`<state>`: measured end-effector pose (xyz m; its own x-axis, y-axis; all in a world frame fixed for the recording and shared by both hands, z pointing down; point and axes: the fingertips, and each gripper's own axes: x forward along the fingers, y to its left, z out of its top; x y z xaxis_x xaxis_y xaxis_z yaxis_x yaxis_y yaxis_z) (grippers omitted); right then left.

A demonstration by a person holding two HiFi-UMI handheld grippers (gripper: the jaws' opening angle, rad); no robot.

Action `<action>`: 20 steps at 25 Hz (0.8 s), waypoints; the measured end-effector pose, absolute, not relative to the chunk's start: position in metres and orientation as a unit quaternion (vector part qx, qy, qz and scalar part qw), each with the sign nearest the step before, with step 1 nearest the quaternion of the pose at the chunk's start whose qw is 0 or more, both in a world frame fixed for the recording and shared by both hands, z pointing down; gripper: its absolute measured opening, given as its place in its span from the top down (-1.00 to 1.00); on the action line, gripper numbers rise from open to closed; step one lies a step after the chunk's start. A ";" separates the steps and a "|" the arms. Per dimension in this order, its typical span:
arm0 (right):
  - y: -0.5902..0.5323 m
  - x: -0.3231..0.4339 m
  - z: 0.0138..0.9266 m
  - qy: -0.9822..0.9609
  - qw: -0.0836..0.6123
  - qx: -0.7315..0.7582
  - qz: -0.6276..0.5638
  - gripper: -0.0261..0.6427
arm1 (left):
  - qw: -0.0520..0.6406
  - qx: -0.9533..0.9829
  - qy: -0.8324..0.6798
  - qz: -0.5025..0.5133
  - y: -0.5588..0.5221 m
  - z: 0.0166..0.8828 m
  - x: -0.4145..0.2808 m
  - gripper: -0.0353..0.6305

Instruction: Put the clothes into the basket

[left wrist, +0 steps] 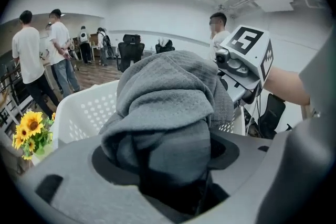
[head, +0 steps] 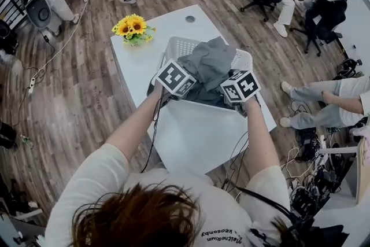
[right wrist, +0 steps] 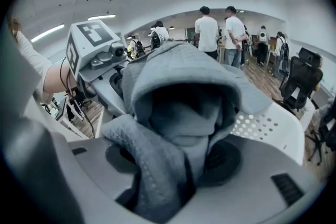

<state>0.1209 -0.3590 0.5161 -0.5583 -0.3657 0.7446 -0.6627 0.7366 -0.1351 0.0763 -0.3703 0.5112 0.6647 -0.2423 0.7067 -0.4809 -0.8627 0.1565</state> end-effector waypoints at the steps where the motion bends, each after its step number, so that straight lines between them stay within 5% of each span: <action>1: -0.357 0.124 0.522 -0.852 0.372 0.299 0.215 0.17 | 0.165 0.892 -0.204 0.367 -0.369 0.514 0.074 -0.11; 8: -0.321 0.151 0.466 -0.844 0.328 0.375 0.199 0.12 | 0.093 0.913 -0.253 0.307 -0.345 0.458 0.061 -0.21; 17: -0.256 0.112 0.331 -0.877 0.094 0.467 0.063 0.13 | -0.015 0.937 -0.328 0.118 -0.277 0.346 0.043 -0.18; 20: -0.244 0.113 0.335 -0.856 0.076 0.510 0.039 0.29 | -0.043 0.928 -0.357 0.100 -0.258 0.342 0.040 0.34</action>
<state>0.1126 -0.2437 0.3350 -0.4675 -0.8672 0.1711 -0.8793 0.4761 0.0105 0.0402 -0.2582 0.3424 0.7244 -0.6716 0.1558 -0.6544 -0.7409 -0.1512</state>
